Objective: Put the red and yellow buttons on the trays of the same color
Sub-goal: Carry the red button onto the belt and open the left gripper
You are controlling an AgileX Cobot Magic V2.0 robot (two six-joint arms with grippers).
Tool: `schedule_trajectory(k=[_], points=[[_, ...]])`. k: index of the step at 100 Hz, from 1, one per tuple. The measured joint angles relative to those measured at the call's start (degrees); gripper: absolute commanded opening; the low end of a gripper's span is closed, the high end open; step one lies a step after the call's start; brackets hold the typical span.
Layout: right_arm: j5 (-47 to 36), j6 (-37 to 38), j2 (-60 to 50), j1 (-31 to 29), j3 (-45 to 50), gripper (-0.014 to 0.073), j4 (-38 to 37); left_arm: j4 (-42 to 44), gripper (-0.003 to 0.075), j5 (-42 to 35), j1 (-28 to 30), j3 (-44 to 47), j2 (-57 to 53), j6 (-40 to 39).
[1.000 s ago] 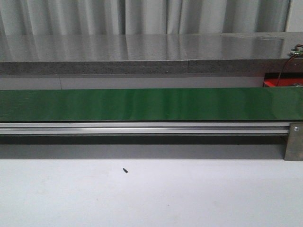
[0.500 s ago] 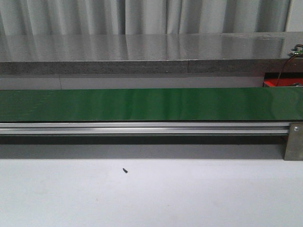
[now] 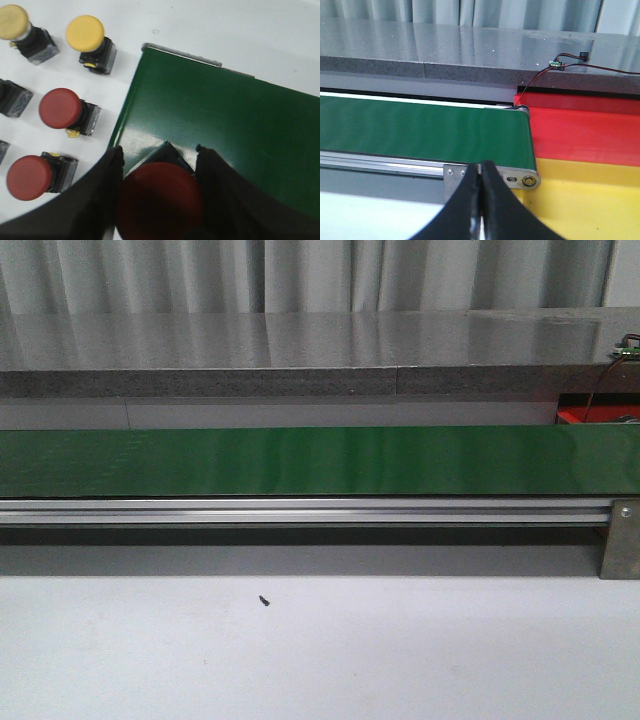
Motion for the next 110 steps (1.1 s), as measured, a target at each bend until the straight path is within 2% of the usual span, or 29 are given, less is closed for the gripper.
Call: schedule_trajectory(k=[43, 50, 57, 69, 74, 79, 83, 110], points=[[0.0, 0.0, 0.0, 0.0, 0.0, -0.0096, 0.0, -3.2, 0.0025, 0.0, -1.3, -1.6, 6.3, 0.3], [0.0, 0.0, 0.0, 0.0, 0.0, -0.0096, 0.0, -3.6, 0.0087, 0.2, -1.3, -1.6, 7.0, 0.5], [0.0, 0.0, 0.0, 0.0, 0.0, -0.0096, 0.0, -4.4, 0.0202, 0.2, -1.4, -1.7, 7.0, 1.5], [0.0, 0.0, 0.0, 0.0, 0.0, -0.0096, 0.0, -6.2, 0.0500, 0.2, -1.4, -1.7, 7.0, 4.0], [0.0, 0.0, 0.0, 0.0, 0.0, -0.0096, 0.0, -7.1, 0.0602, 0.3, -1.4, -1.7, 7.0, 5.4], [0.0, 0.0, 0.0, 0.0, 0.0, -0.0096, 0.0, -8.3, 0.0668, 0.4, -1.4, -1.7, 7.0, 6.5], [0.0, 0.0, 0.0, 0.0, 0.0, -0.0096, 0.0, -9.4, 0.0692, 0.4, -1.4, -1.7, 6.9, 7.5], [0.0, 0.0, 0.0, 0.0, 0.0, -0.0096, 0.0, -14.4, 0.0693, 0.8, -1.4, -4.3, 1.6, 10.6]])
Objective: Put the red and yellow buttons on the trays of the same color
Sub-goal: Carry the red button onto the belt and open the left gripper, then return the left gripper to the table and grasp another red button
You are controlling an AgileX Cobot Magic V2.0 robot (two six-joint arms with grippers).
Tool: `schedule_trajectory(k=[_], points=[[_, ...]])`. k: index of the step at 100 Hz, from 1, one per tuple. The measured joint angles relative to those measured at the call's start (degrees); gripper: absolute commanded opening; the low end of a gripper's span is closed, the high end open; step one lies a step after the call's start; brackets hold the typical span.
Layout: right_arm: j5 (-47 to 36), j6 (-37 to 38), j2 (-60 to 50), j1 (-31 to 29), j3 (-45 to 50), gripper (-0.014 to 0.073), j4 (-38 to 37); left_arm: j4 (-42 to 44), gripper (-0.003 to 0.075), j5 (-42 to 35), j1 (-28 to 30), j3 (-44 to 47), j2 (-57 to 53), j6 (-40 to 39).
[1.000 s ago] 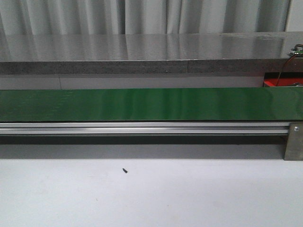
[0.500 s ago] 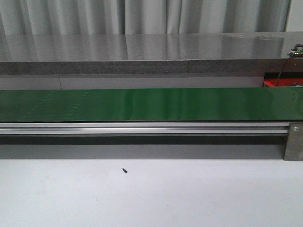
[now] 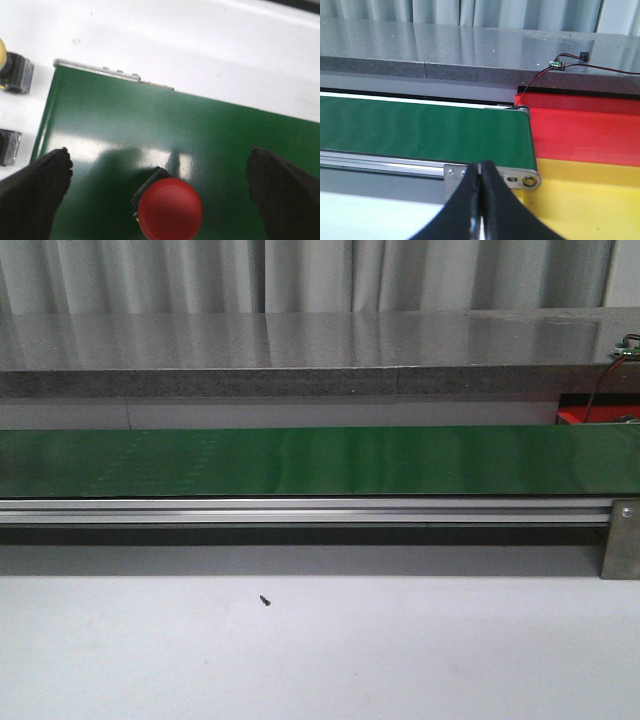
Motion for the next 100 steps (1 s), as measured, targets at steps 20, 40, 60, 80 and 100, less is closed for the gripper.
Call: schedule_trajectory(k=[20, 40, 60, 80, 100], points=[[0.0, 0.0, 0.0, 0.0, 0.0, -0.0096, 0.0, 2.2, 0.0691, 1.7, 2.1, -0.4, -6.5, -0.1], [0.0, 0.0, 0.0, 0.0, 0.0, -0.0096, 0.0, 8.8, 0.0691, 2.0, 10.7, 2.5, -11.5, -5.6], [0.0, 0.0, 0.0, 0.0, 0.0, -0.0096, 0.0, 15.0, 0.0691, 1.9, 22.5, 6.4, -13.5, -9.0], [0.0, 0.0, 0.0, 0.0, 0.0, -0.0096, 0.0, 17.3, 0.0691, -2.5, 31.5, 9.8, -13.1, -14.8], [0.0, 0.0, 0.0, 0.0, 0.0, -0.0096, 0.0, 18.0, 0.0691, -6.5, 32.6, 10.0, -9.5, -17.3]])
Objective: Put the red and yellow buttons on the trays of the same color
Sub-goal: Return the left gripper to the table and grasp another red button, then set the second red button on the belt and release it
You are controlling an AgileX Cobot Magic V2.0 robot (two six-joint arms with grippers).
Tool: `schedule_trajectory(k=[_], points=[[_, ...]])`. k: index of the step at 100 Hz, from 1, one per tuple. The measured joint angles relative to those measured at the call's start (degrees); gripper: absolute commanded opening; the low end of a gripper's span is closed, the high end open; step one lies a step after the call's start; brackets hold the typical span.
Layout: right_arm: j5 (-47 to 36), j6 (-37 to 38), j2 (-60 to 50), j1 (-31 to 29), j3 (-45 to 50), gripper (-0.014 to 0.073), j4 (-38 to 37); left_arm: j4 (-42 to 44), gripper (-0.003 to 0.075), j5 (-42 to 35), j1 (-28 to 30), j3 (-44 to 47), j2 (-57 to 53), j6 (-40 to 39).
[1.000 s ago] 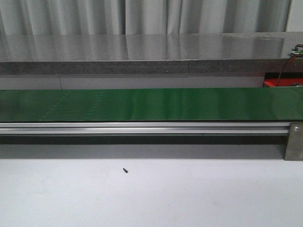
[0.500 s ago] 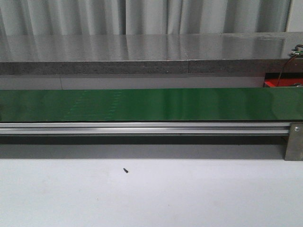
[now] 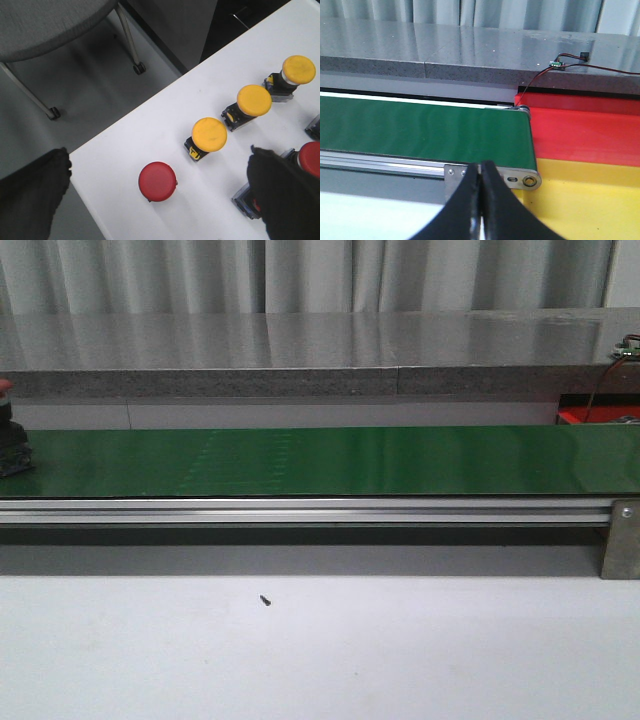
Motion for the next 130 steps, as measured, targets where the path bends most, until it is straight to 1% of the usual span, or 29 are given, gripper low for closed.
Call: schedule_trajectory(k=[62, 87, 97, 104, 111, 116, 120, 122, 124, 126, 127, 130], points=[[0.0, 0.0, 0.0, 0.0, 0.0, -0.0096, 0.0, 1.1, 0.0691, 0.1, 0.0, 0.0, 16.8, -0.3], [0.0, 0.0, 0.0, 0.0, 0.0, -0.0096, 0.0, 0.7, 0.0682, -0.3, 0.0, 0.0, 20.8, -0.3], [0.0, 0.0, 0.0, 0.0, 0.0, -0.0096, 0.0, 0.3, 0.0620, -0.7, 0.0, 0.0, 21.6, -0.3], [0.0, 0.0, 0.0, 0.0, 0.0, -0.0096, 0.0, 0.3, 0.0542, -1.2, 0.0, 0.0, 21.8, -0.4], [0.0, 0.0, 0.0, 0.0, 0.0, -0.0096, 0.0, 0.2, 0.0440, -1.8, 0.0, 0.0, 21.8, -0.4], [0.0, 0.0, 0.0, 0.0, 0.0, -0.0096, 0.0, 0.1, 0.0349, -2.2, 0.0, 0.0, 21.8, -0.4], [0.0, 0.0, 0.0, 0.0, 0.0, -0.0096, 0.0, 0.1, 0.0291, -2.4, 0.0, 0.0, 21.8, -0.4], [0.0, 0.0, 0.0, 0.0, 0.0, -0.0096, 0.0, 0.1, 0.0246, -2.4, 0.0, 0.0, 21.8, -0.4], [0.0, 0.0, 0.0, 0.0, 0.0, -0.0096, 0.0, 0.1, 0.0223, -2.5, 0.0, 0.0, 21.8, -0.4], [0.0, 0.0, 0.0, 0.0, 0.0, -0.0096, 0.0, 0.1, 0.0181, -2.6, 0.0, 0.0, 21.8, -0.4], [0.0, 0.0, 0.0, 0.0, 0.0, -0.0096, 0.0, 0.1, 0.0181, -2.6, 0.0, 0.0, 21.8, -0.4], [0.0, 0.0, 0.0, 0.0, 0.0, -0.0096, 0.0, -0.2, 0.0132, -2.6, 0.0, 0.0, 21.8, -0.4]])
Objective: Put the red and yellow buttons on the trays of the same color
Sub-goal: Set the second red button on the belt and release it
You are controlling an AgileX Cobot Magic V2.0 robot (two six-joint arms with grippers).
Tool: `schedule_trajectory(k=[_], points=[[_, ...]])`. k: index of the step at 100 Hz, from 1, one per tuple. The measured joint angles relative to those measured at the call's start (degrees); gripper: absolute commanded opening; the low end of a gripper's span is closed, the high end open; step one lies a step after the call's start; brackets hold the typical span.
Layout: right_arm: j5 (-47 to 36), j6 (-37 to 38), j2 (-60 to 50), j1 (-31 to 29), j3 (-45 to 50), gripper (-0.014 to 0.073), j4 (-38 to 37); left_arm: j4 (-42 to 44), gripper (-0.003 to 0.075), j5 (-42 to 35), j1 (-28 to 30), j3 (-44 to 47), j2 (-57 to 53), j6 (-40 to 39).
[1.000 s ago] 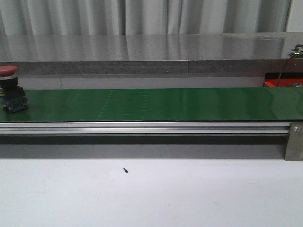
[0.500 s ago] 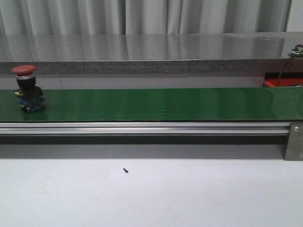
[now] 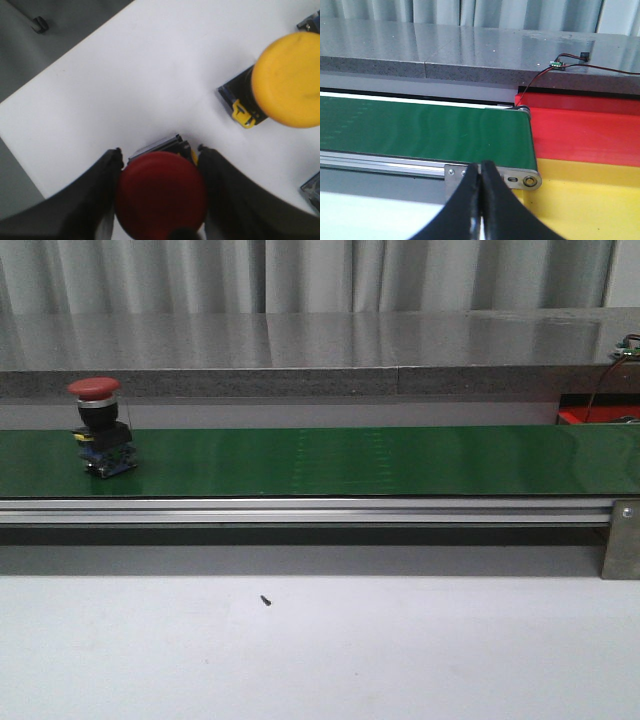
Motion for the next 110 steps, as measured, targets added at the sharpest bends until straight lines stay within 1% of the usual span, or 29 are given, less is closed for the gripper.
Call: schedule_trajectory(k=[7, 14, 29, 41, 55, 72, 82, 95, 110], points=[[0.0, 0.0, 0.0, 0.0, 0.0, -0.0096, 0.0, -0.5, 0.0062, 0.0, 0.0, 0.0, 0.0, -0.1], [0.0, 0.0, 0.0, 0.0, 0.0, -0.0096, 0.0, -0.9, 0.0024, 0.0, 0.0, 0.0, -0.1, -0.1], [0.0, 0.0, 0.0, 0.0, 0.0, -0.0096, 0.0, -1.5, 0.0018, 0.9, -0.8, 0.0, -2.8, -0.1], [0.0, 0.0, 0.0, 0.0, 0.0, -0.0096, 0.0, -1.6, 0.0018, 1.3, -3.5, 0.0, -7.5, -0.1], [0.0, 0.0, 0.0, 0.0, 0.0, -0.0096, 0.0, -1.7, 0.0018, 2.1, -8.3, 0.0, -13.5, 1.1], [0.0, 0.0, 0.0, 0.0, 0.0, -0.0096, 0.0, -1.9, 0.0018, 4.2, -15.8, -0.7, -18.8, 2.9], [0.0, 0.0, 0.0, 0.0, 0.0, -0.0096, 0.0, -2.3, 0.0018, 6.2, -20.2, -2.5, -19.7, 4.8], [0.0, 0.0, 0.0, 0.0, 0.0, -0.0096, 0.0, -3.0, 0.0018, 6.8, -26.0, -3.7, -19.8, 6.5], [0.0, 0.0, 0.0, 0.0, 0.0, -0.0096, 0.0, -3.4, 0.0018, 6.9, -30.8, -3.8, -18.7, 7.4]])
